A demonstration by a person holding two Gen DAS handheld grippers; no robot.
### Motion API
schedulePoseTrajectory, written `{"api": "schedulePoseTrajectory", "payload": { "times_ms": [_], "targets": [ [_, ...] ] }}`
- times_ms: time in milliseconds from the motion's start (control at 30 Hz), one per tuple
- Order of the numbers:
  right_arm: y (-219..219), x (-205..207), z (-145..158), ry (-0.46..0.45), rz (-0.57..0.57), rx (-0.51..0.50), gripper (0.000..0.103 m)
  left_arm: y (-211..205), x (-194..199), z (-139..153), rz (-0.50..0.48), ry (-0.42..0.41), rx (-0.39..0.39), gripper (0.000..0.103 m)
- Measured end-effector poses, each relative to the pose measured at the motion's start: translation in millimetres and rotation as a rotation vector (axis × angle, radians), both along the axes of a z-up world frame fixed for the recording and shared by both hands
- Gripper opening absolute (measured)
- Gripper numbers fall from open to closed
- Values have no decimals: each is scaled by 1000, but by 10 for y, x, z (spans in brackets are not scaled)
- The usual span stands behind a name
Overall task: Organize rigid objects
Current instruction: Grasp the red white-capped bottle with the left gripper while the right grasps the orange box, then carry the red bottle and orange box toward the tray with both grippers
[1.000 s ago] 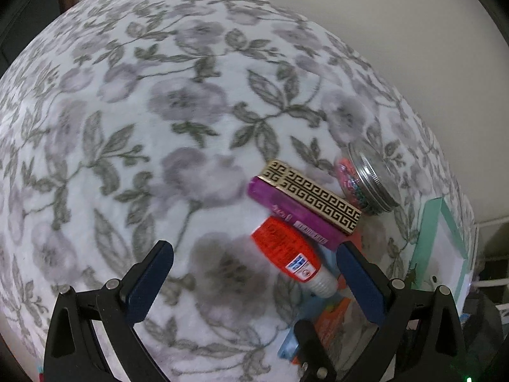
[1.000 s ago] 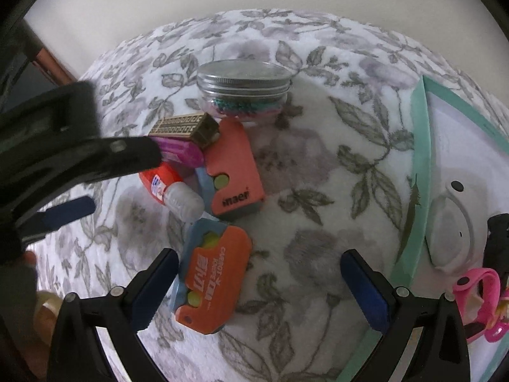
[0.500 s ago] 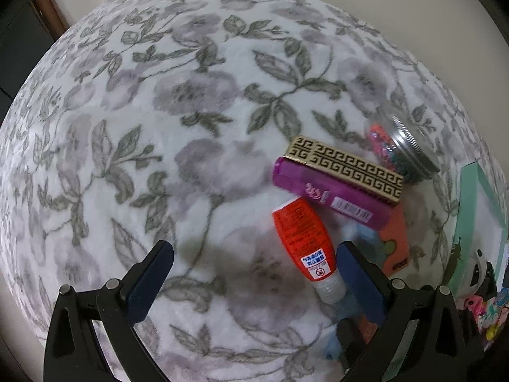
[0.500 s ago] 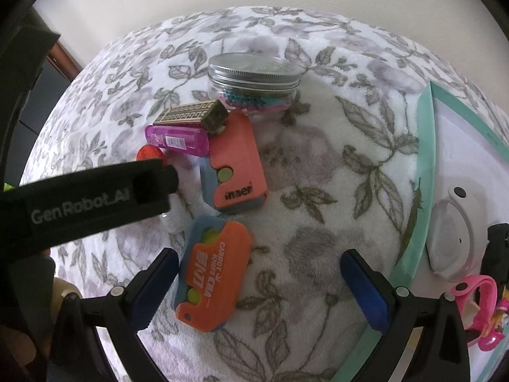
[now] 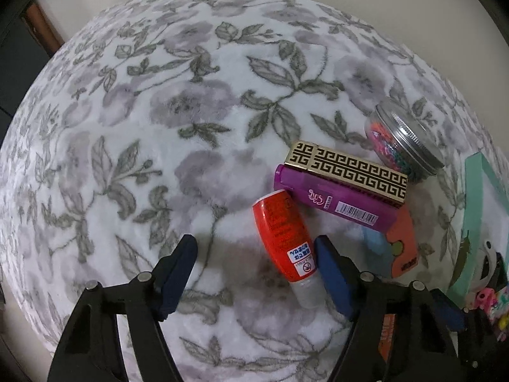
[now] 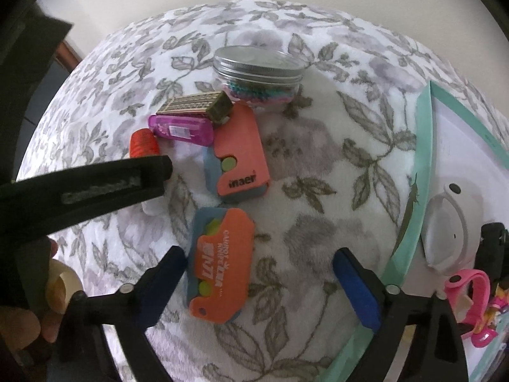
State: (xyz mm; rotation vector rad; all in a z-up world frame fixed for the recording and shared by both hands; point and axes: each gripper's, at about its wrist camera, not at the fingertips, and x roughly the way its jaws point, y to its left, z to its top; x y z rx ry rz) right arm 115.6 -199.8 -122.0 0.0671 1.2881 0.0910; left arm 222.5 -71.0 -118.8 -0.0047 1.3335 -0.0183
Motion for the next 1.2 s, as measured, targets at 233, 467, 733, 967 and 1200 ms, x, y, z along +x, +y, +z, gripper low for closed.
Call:
{"api": "schedulePoseTrajectory", "payload": {
  "times_ms": [233,467,733,967,1200],
  "targets": [
    [141,-21,113,-11,73,-22,64,-152,86,-27,-22,-32,2,59],
    [35,-30,135,2,64,-32,53,-240,-29,147,-56,-43,-1,33],
    [-6,-25,26,33,74,-43,52,-273,-244,208,-91,-24,10,32],
    [108,-15,-4,24,106,-119,52,-340,-405,164,-116,-9,18,31],
    [118,-28,-7,1,97,-120,52,-375,-515,167,-113,-27,32,31]
  ]
}}
